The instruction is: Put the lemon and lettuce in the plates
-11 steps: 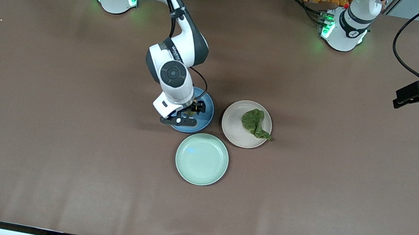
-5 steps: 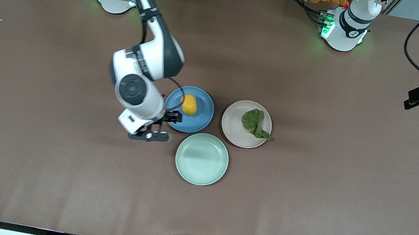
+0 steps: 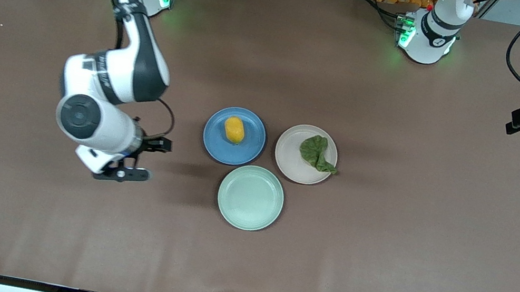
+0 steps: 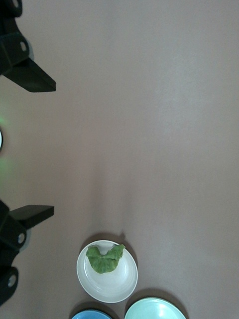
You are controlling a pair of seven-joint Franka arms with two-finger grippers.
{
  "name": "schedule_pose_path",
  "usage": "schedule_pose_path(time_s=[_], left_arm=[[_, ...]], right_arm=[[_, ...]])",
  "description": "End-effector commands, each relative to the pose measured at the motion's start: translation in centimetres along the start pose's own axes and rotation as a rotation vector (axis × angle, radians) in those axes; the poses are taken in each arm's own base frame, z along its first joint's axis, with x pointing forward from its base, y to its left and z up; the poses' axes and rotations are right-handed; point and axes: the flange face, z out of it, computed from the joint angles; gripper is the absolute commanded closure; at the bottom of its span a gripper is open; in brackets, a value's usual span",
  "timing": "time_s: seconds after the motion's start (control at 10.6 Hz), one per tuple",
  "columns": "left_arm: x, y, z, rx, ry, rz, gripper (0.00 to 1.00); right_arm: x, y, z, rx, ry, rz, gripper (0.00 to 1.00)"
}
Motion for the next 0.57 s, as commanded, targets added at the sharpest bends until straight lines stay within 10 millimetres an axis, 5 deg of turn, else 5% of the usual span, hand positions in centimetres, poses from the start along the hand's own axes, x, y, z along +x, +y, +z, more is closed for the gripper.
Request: schedule_pose_path(time_s=[0.0, 0.47], left_arm=[[-0.6, 0.7, -0.1, -0.015, -0.012, 0.009, 0.00], [-0.2, 0.9, -1.1, -0.010, 0.013, 0.015, 0.00]], right_arm=[[-0.8, 4.0, -2.3, -0.001, -0.017, -0.028, 0.00], [-3.8, 16.7, -7.2, -0.005, -0.056, -0.051, 0.00]])
